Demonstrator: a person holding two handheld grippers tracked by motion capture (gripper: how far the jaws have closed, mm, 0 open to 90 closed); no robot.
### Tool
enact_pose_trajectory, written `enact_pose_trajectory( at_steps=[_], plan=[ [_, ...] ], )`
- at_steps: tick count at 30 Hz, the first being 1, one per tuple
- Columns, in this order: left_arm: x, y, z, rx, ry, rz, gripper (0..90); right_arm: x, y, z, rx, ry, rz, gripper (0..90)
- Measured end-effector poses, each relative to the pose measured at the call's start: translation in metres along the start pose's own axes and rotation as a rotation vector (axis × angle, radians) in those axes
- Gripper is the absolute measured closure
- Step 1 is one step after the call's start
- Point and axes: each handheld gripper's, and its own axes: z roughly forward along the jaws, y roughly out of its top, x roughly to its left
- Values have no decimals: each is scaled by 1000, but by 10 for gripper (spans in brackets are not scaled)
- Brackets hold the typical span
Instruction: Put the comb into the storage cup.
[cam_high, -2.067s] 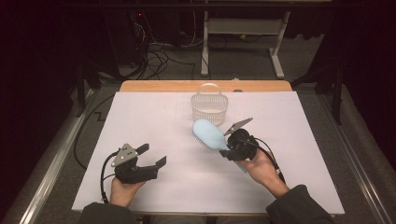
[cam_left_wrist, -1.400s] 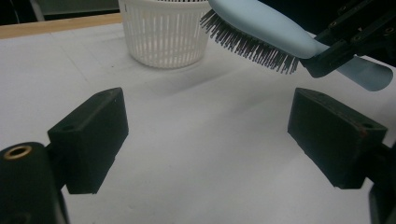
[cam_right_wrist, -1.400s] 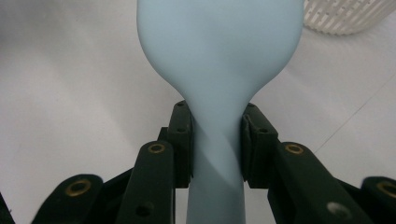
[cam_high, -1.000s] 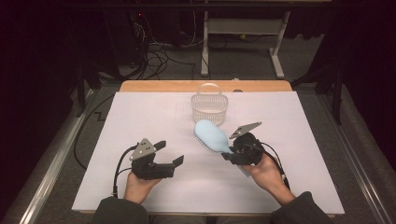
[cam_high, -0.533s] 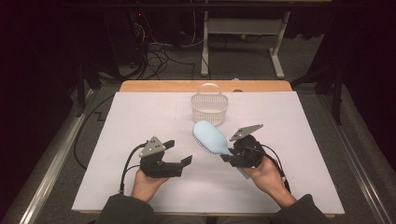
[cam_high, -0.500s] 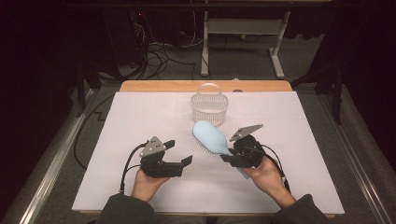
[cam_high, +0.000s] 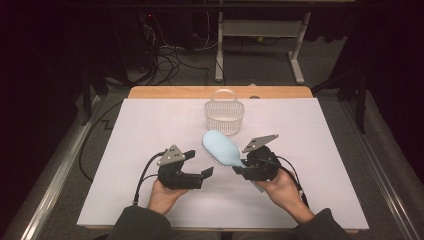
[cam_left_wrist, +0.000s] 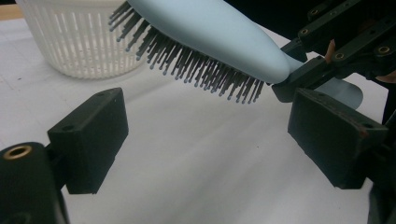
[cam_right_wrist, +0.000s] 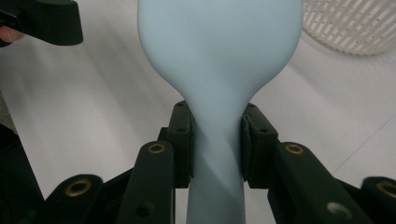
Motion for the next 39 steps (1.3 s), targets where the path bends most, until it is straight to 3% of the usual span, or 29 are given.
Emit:
enact_pose_trajectory(
  at_steps=[15,29,39],
  plan=[
    [0,1,4,-1,-22,-15,114,8,4,5,-22,14,-23,703],
    [2,1,4,-5,-10,-38,115,20,9,14,-51,20,-57,703],
    [5,1,2,-4,-2,-81,115,25,11,21,-48,23,-69,703]
  ],
)
